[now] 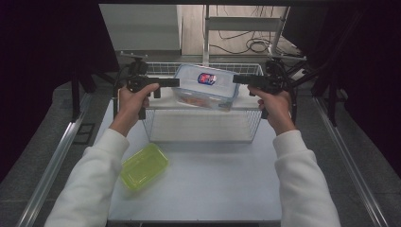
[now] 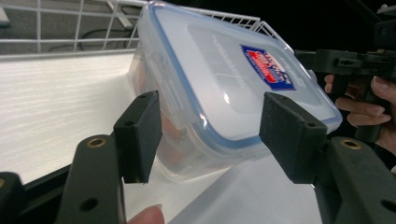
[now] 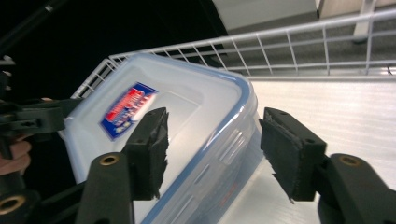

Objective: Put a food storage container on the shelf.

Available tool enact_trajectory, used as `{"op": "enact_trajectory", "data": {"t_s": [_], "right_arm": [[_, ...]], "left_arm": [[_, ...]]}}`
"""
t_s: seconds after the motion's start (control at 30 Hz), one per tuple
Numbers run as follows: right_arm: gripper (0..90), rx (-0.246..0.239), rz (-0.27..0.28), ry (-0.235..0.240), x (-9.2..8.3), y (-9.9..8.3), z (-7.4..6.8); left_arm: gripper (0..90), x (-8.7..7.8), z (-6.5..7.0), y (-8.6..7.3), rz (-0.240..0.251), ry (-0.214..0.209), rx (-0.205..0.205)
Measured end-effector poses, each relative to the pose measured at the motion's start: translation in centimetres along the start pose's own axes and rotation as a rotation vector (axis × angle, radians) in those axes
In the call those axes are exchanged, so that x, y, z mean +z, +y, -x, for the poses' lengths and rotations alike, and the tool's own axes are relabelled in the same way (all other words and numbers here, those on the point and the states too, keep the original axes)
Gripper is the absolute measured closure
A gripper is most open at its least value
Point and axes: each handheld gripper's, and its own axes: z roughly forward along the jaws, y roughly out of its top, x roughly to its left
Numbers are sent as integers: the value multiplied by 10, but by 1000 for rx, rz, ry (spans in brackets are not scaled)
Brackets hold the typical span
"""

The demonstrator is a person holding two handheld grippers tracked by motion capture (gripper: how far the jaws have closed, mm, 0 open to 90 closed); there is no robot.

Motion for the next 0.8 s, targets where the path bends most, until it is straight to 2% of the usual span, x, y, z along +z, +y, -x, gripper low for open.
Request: {"op": "enact_trajectory", "data": {"t_s": [0.03,0.07,0.1,0.2,0.3,0.4,0.43,0.47,0.6,0.7,0.8], "right_arm": [[514,-20,16,4,-8,-1,-1],[514,-20,16,4,-8,-1,-1],[621,-46,30,-2,-16,-5,-3],[777,-77,36,2,-29,-12,-3],[876,-133,-6,30,-40,-26,-6],[890,-180,-55,50,-42,-41,-12],[890,-180,-55,50,-42,-41,-12],[891,-204,-91,67,-38,-50,-18],[890,-262,-151,109,-23,-66,-32],[890,-286,-183,112,-9,-72,-40],[890,-283,-185,107,0,-71,-40]], "left_arm": [[363,-2,1,-1,-4,3,5],[363,-4,2,-1,-6,11,13],[345,-8,3,-3,-8,13,21],[328,-17,7,-7,1,7,31],[322,-26,11,-13,6,1,48],[313,-31,13,-17,1,-4,54],[307,-31,13,-17,1,-4,54],[306,-32,13,-19,-3,-9,52],[303,-35,14,-26,-17,-23,64],[301,-35,12,-30,-25,-20,60],[299,-35,11,-34,-32,-23,64]]}}
